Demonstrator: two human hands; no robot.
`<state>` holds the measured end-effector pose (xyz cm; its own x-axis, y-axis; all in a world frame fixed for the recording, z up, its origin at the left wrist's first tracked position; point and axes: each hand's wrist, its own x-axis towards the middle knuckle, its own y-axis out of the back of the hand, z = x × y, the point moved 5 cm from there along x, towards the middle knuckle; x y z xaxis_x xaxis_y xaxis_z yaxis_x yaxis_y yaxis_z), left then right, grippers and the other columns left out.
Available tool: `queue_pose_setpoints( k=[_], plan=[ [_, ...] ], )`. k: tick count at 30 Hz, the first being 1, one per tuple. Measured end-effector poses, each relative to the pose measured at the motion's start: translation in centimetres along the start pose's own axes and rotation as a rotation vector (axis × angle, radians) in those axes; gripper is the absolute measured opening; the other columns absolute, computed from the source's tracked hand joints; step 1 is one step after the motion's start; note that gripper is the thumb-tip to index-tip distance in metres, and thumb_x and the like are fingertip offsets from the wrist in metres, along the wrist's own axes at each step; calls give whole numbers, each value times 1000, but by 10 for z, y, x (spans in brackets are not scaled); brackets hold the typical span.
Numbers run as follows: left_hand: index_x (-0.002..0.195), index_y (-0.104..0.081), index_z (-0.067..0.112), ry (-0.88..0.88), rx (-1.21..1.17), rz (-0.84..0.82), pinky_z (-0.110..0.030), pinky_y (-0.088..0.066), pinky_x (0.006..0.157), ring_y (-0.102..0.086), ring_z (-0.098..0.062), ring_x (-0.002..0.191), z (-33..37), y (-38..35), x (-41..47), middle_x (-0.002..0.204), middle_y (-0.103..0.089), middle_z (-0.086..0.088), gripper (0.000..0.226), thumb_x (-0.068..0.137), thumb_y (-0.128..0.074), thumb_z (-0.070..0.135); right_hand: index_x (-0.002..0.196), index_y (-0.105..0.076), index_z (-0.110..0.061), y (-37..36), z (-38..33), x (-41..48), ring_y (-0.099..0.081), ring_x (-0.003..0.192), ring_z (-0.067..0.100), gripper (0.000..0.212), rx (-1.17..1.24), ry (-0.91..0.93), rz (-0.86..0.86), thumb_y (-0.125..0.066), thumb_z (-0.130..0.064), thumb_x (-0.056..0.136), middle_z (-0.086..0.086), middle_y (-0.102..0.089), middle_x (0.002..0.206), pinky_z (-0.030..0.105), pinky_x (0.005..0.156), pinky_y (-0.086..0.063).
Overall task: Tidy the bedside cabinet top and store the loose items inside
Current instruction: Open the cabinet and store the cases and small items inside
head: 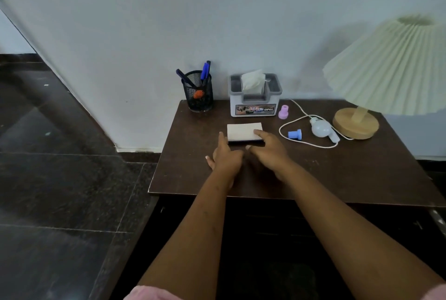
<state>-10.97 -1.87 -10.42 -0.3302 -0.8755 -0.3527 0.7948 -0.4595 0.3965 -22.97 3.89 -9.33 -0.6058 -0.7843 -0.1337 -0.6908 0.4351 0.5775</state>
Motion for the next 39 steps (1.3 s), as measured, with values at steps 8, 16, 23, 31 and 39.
queue_pose_setpoints(
  k=[8, 16, 23, 31, 39],
  plan=[
    [129, -50, 0, 163, -526, 143, -28, -52, 83, -60, -16, 78, 1, 12, -40, 130, -54, -16, 35, 95, -48, 2, 95, -61, -10, 13, 8, -46, -56, 94, 16, 8, 645, -301, 36, -56, -5, 91, 7, -58, 101, 29, 73, -54],
    [130, -52, 2, 243, -438, -251, -26, -50, 69, -57, -21, 92, -7, 22, -107, 119, -60, -17, 37, 93, -49, -4, 92, -59, -22, 41, 4, -127, -60, 83, 17, 28, 489, -352, -329, -61, 3, 78, 2, -61, 93, 32, 62, -57],
    [129, -56, 6, 346, 17, -417, -28, -47, 84, -52, -23, 112, -30, 16, -136, 132, -55, -15, 36, 93, -51, 0, 116, -58, -8, 23, 35, -168, -61, 88, 16, 24, 171, -457, -631, -55, -7, 92, 6, -62, 96, 32, 76, -55],
    [132, -45, -2, 529, 36, -286, -32, -48, 93, -51, -28, 125, -81, -2, -125, 137, -48, -18, 36, 96, -43, -2, 129, -45, 5, -17, 66, -164, -55, 114, 30, 33, 214, -610, -597, -44, 1, 96, 18, -53, 124, 39, 82, -54],
    [120, -50, 2, 600, 17, -285, -35, -47, 95, -51, -29, 122, -104, -19, -89, 140, -45, -18, 27, 95, -40, -2, 135, -40, 0, -60, 93, -116, -50, 122, 34, 41, 309, -643, -393, -38, 7, 94, 20, -47, 137, 40, 96, -50]
  ],
)
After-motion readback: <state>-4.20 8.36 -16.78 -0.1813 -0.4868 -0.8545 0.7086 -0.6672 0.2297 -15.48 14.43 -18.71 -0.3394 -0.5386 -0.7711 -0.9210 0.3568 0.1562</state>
